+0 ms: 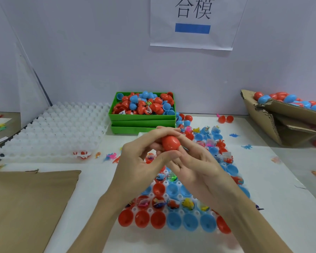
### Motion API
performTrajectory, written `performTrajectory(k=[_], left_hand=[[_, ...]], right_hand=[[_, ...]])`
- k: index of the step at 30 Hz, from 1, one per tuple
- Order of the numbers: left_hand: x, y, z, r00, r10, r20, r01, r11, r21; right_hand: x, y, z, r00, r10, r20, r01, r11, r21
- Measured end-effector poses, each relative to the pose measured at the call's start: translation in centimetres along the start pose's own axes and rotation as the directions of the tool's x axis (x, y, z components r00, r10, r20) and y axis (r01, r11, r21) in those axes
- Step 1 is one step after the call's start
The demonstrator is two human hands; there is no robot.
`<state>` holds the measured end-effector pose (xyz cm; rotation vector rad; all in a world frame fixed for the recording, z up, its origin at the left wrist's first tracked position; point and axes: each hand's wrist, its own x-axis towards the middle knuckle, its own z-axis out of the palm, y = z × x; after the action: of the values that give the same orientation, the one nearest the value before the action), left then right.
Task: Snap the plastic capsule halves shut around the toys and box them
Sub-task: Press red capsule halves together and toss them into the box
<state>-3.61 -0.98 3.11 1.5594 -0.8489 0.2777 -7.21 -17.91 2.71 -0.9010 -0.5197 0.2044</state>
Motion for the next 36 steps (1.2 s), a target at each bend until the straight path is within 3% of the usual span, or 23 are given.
performTrajectory(k=[6,13,17,19,22,23,25,30,36], left_hand=[[-0.1,-0.2,0.3,1.000,0.017,-0.019,-0.016,1.000,0.008],[-0.2,-0.3,0.3,0.999,0.031,-0.016,-0.031,1.000,0.006],[-0.1,-0.7,0.2,0.997,-0.081,0.011,0.081,0.997,-0.015],[0.0,-0.9,0.0,0.988,-0.137,0.073,0.141,0.988,-0.059],[0.1,-0.9,-0.2,0.972,-0.196,0.133,0.217,0.962,-0.167],[0.2,-0.9,-0.2,0.968,-0.212,0.131,0.235,0.953,-0.190],[0.2,-0.9,-0.2,0.962,-0.241,0.128,0.265,0.938,-0.225],[0.4,-1.0,-0.3,0.933,-0.335,0.127,0.358,0.852,-0.382],[0.6,-1.0,-0.2,0.895,-0.438,0.079,0.424,0.785,-0.451]], right_hand=[[0.2,0.5,0.2,0.994,-0.079,-0.076,0.065,0.984,-0.166],[0.2,0.2,0.4,0.994,-0.076,-0.082,0.056,0.975,-0.214],[0.2,0.4,0.6,0.982,-0.074,-0.171,0.036,0.975,-0.219],[0.3,0.6,0.6,0.949,-0.194,-0.248,0.045,0.863,-0.503],[0.2,0.9,0.3,0.867,-0.461,-0.188,0.030,0.426,-0.904],[0.2,1.1,0.1,0.846,-0.515,-0.138,0.014,0.281,-0.960],[0.1,1.2,-0.3,0.818,-0.570,-0.078,-0.011,0.121,-0.993],[0.3,1.5,-0.2,0.793,-0.606,0.071,0.024,-0.085,-0.996],[0.4,1.8,-0.5,0.815,-0.578,0.045,-0.006,-0.085,-0.996]])
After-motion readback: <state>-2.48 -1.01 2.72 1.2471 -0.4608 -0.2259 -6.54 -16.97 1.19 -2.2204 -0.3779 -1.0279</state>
